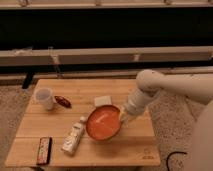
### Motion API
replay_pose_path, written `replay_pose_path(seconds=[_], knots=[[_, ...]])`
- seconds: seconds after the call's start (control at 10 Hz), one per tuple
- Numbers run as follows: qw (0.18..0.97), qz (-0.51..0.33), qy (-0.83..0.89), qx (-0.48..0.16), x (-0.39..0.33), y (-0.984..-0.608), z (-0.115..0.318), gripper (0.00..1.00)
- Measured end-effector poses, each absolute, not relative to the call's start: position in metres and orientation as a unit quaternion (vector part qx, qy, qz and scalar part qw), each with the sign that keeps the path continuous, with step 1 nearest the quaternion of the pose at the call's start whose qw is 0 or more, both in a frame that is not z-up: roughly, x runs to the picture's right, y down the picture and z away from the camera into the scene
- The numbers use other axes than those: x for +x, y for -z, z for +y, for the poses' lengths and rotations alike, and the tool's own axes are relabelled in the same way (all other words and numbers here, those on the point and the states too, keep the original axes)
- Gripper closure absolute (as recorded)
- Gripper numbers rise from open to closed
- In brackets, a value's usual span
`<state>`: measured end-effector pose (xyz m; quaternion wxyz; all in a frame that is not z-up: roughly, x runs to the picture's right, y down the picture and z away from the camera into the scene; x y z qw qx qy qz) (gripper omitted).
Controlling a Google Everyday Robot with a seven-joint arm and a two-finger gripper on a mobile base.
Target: Pick up the ceramic bowl
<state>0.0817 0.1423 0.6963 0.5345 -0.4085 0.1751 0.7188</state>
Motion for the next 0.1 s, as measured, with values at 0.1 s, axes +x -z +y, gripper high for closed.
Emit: replay_pose_path(seconds=[0.1], knots=[[0.536, 0.174, -0.716, -0.412, 0.0808, -0.6943, 0.1366, 0.83]])
